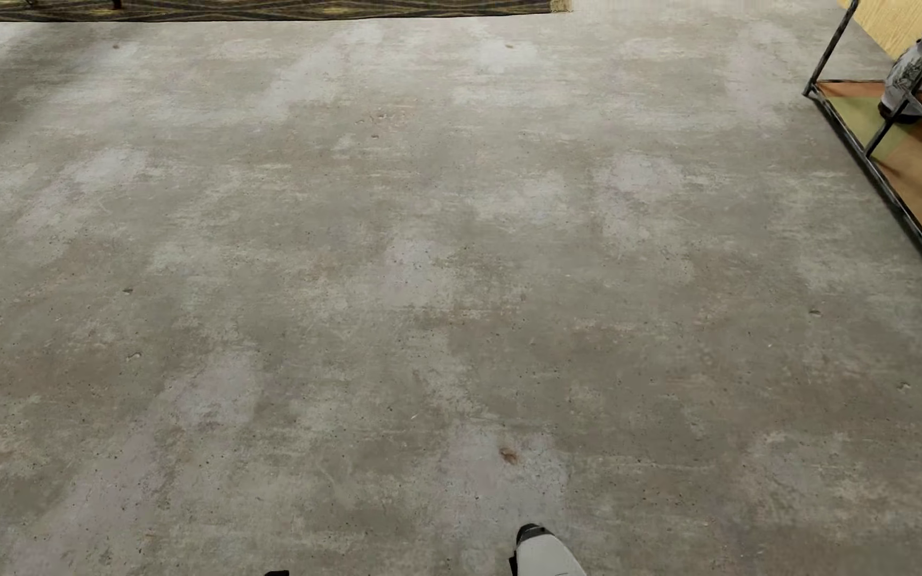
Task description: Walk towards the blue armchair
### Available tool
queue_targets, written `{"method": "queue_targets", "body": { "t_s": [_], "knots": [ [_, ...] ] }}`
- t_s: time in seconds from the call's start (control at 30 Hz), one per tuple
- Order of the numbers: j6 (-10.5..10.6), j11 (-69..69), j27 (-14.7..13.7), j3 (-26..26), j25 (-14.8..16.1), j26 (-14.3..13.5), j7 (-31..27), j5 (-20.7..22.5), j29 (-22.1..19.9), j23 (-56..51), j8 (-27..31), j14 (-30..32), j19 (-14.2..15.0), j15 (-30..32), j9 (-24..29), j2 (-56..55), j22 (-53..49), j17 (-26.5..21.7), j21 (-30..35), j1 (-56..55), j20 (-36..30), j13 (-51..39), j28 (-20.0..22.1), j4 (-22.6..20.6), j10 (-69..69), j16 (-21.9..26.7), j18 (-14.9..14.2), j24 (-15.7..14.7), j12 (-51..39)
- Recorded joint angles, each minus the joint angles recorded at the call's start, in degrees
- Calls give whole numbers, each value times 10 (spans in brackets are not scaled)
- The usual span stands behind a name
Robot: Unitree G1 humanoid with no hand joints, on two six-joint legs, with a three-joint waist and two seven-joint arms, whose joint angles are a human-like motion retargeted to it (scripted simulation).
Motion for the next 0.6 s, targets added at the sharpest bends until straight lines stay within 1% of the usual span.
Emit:
{"method": "queue_targets", "body": {
  "t_s": [0.03, 0.07, 0.1, 0.13, 0.17, 0.2, 0.23, 0.27, 0.3, 0.33, 0.37, 0.4, 0.43, 0.47, 0.5, 0.53, 0.57, 0.6],
  "knots": [
    [10, 64, 0, 18, 0, 0, 0, 25, 0, 11, 0, 80, 0, 81, -11, -16, 45, -2, -5, -38, -3, -11, 0, 9, 79, -10, 0, 0, 10],
    [18, 118, 0, 36, 0, 0, 0, 53, 0, 16, 0, 60, 0, 81, 5, 10, 90, -9, -5, -86, -13, -30, 0, 14, 192, -16, 0, 0, 12],
    [17, 124, 0, 56, 0, 0, 0, 80, 0, 14, 0, -74, 0, 65, 18, 59, 132, -15, -11, -161, -36, -54, 0, 5, 326, -19, 0, 0, 4],
    [11, 87, 0, 78, 0, 0, 0, 92, 0, 11, 0, -219, 0, 38, 37, 150, 162, -19, -19, -216, -53, -78, 0, -2, 408, -17, 0, 0, 5],
    [-5, 51, 0, 109, 0, 0, 0, 92, 0, 3, 0, -323, 0, -2, 37, 221, 178, -24, -17, -289, -59, -100, 0, -18, 444, -13, 0, 0, 16],
    [-20, 7, 0, 146, 0, 0, 0, 82, 0, -47, 0, -375, 0, -46, 55, 317, 192, -41, -12, -324, -71, -107, 0, -31, 412, -4, 0, 0, 27],
    [-33, -35, 0, 184, 0, 0, 0, 72, 0, -69, 0, -390, 0, -93, 56, 389, 202, -48, -21, -368, -65, -122, 0, -34, 346, 3, 0, 0, 44],
    [-44, -66, 0, 213, 0, 0, 0, 61, 0, -86, 0, -384, 0, -139, 56, 446, 211, -49, -48, -414, -57, -142, 0, -33, 264, 11, 0, 0, 56],
    [-50, -90, 0, 238, 0, 0, 0, 50, 0, -103, 0, -370, 0, -184, 55, 497, 221, -54, -60, -444, -46, -170, 0, -27, 157, 17, 0, 0, 63],
    [-51, -101, 0, 263, 0, 0, 0, 45, 0, -127, 0, -344, 0, -219, 48, 531, 232, -60, -71, -465, -41, -196, 0, -17, 39, 19, 0, 0, 68],
    [-48, -99, 0, 281, 0, 0, 0, 44, 0, -140, 0, -342, 0, -238, 39, 558, 241, -65, -77, -484, -33, -222, 0, -4, -54, 22, 0, 0, 73],
    [-52, -94, 0, 297, 0, 0, 0, 32, 0, -158, 0, -355, 0, -242, 35, 586, 250, -68, -89, -505, -25, -236, 0, 7, -75, 24, 0, 0, 80],
    [-58, -77, 0, 319, 0, 0, 0, 8, 0, -174, 0, -355, 0, -225, 41, 614, 256, -68, -101, -520, -22, -240, 0, 14, -39, 26, 0, 0, 87],
    [-66, -39, 0, 330, 0, 0, 0, -12, 0, -184, 0, -345, 0, -179, 41, 633, 272, -59, -112, -525, -22, -231, 0, 9, 21, 25, 0, 0, 93],
    [-80, 34, 0, 332, 0, 0, 0, -25, 0, -183, 0, -307, 0, -91, 26, 616, 290, -44, -119, -542, -24, -215, 0, -1, 86, 22, 0, 0, 97],
    [-98, 144, 0, 315, 0, 0, 0, -39, 0, -167, 0, -293, 0, 26, 25, 584, 314, -27, -115, -537, -38, -196, 0, -25, 149, 19, 0, 0, 92],
    [-106, 281, 0, 292, 0, 0, 0, -45, 0, -161, 0, -318, 0, 107, 45, 539, 311, -21, -108, -484, -31, -172, 0, -63, 160, 15, 0, 0, 86],
    [-106, 403, 0, 264, 0, 0, 0, -37, 0, -143, 0, -341, 0, 80, 56, 481, 296, -15, -75, -438, -30, -163, 0, -84, 156, 7, 0, 0, 80]
  ]
}}
